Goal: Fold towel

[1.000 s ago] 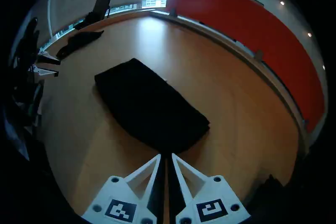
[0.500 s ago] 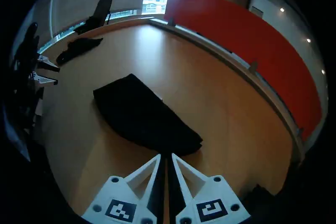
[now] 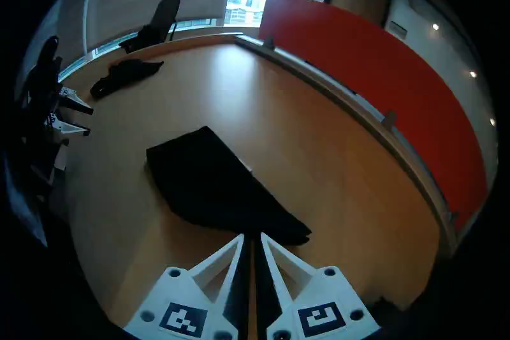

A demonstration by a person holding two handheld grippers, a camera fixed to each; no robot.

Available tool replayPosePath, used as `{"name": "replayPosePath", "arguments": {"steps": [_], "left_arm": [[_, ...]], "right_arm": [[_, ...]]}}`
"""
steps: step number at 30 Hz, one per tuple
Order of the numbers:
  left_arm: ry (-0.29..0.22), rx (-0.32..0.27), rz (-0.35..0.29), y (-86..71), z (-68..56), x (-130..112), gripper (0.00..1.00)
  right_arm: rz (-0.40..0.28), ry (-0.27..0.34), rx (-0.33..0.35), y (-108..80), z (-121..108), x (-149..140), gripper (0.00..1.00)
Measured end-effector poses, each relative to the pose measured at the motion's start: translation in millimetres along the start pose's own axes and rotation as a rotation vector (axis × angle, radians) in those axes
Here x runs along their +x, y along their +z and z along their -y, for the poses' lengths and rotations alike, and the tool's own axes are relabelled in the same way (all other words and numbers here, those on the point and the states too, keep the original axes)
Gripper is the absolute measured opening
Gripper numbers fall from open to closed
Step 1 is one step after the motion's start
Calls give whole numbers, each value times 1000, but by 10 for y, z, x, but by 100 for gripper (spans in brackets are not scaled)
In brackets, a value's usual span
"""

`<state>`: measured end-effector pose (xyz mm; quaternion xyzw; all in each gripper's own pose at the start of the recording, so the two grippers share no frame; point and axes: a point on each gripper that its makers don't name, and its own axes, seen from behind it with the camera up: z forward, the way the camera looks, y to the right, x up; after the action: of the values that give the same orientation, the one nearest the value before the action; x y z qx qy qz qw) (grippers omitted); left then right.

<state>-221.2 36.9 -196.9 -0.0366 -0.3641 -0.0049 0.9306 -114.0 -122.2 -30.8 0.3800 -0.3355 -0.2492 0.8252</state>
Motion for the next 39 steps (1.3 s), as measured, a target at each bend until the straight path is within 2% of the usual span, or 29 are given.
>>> {"name": "replayPosePath", "arguments": {"steps": [9,20,31,39], "left_arm": [[-15,4,-4,-41,-22,-43,93],[-28,2,-5,-59,-62,-112,93],[-56,-7,-10,-74,-72,-102,93],[-61,1,-9,-116,-1,-119,93]], "right_arm": [[-34,-91,33,121,82,423,3],[-58,-180,101,346,368,819,3],[-53,-227,172,578,656,982,3],[-30,-241,253,894,1049,1015,3]]}}
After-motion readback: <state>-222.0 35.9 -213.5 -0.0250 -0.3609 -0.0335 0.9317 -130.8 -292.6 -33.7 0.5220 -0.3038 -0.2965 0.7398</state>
